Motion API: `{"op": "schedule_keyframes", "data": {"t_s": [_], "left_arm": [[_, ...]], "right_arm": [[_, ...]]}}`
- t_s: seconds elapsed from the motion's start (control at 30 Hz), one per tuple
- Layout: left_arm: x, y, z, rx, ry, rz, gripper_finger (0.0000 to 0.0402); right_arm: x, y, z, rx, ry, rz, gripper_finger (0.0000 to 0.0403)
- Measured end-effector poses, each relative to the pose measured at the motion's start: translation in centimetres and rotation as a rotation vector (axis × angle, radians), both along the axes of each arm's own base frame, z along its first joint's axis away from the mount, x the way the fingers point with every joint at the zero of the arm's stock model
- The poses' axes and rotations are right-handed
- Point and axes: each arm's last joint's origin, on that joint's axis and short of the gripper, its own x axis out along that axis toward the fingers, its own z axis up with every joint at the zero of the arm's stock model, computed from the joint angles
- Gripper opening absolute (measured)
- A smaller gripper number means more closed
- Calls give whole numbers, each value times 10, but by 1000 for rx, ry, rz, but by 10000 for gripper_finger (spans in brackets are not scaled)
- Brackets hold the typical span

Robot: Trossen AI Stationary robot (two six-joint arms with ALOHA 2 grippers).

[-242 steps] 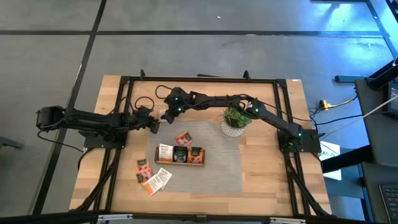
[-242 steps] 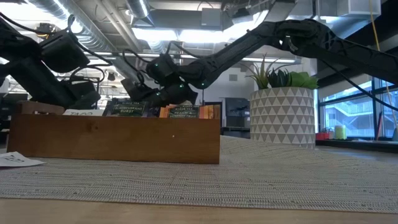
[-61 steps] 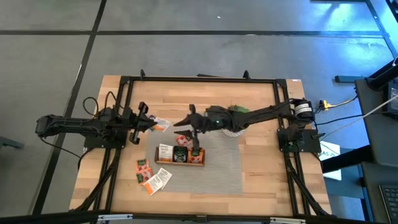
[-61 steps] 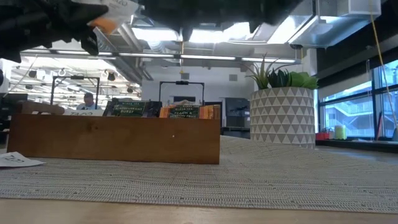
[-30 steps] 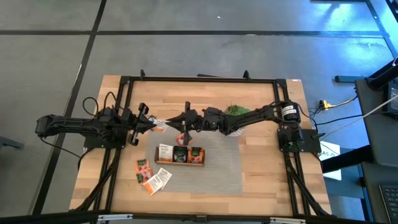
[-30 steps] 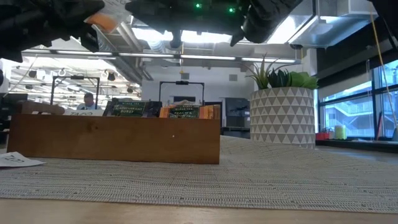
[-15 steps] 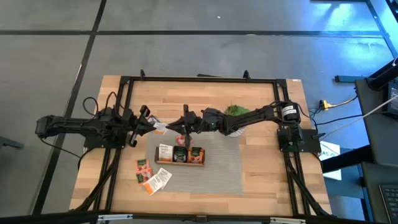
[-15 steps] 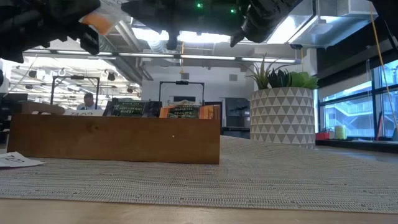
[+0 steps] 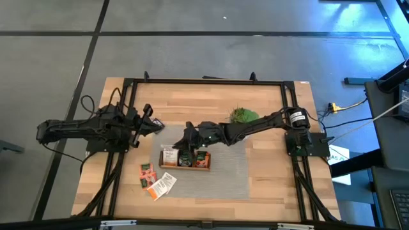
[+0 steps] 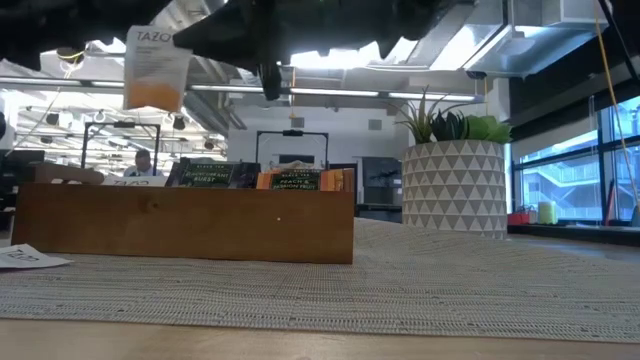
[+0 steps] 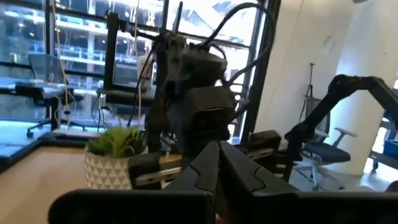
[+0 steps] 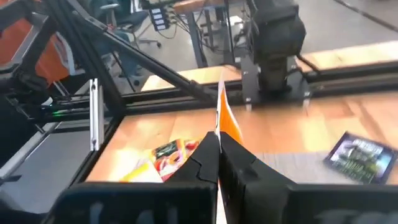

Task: Pick & Place Tea
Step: Put the white tea bag into the left section of the wooden organizer

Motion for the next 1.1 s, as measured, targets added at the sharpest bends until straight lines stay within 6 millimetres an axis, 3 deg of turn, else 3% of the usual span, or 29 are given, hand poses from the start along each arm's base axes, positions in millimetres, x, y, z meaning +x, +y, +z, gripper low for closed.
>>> {"op": "schedule_keyframes", "data": {"t_s": [0.13,0.3,0.57,0.83,1.1], "left_arm": [[1,0,-5,-17,50,6,10],[2,1,-6,-20,67,8,6],[2,1,-7,-27,72,46,11],[2,1,-8,-28,83,46,8],[2,1,-8,-28,84,46,10]], "right_arm": [[-1,12,-9,5,32,-56,3],[6,24,-36,24,33,-53,3],[17,26,-71,62,104,-64,3],[19,27,-88,61,144,-67,3],[19,25,-88,40,139,-105,4]]}}
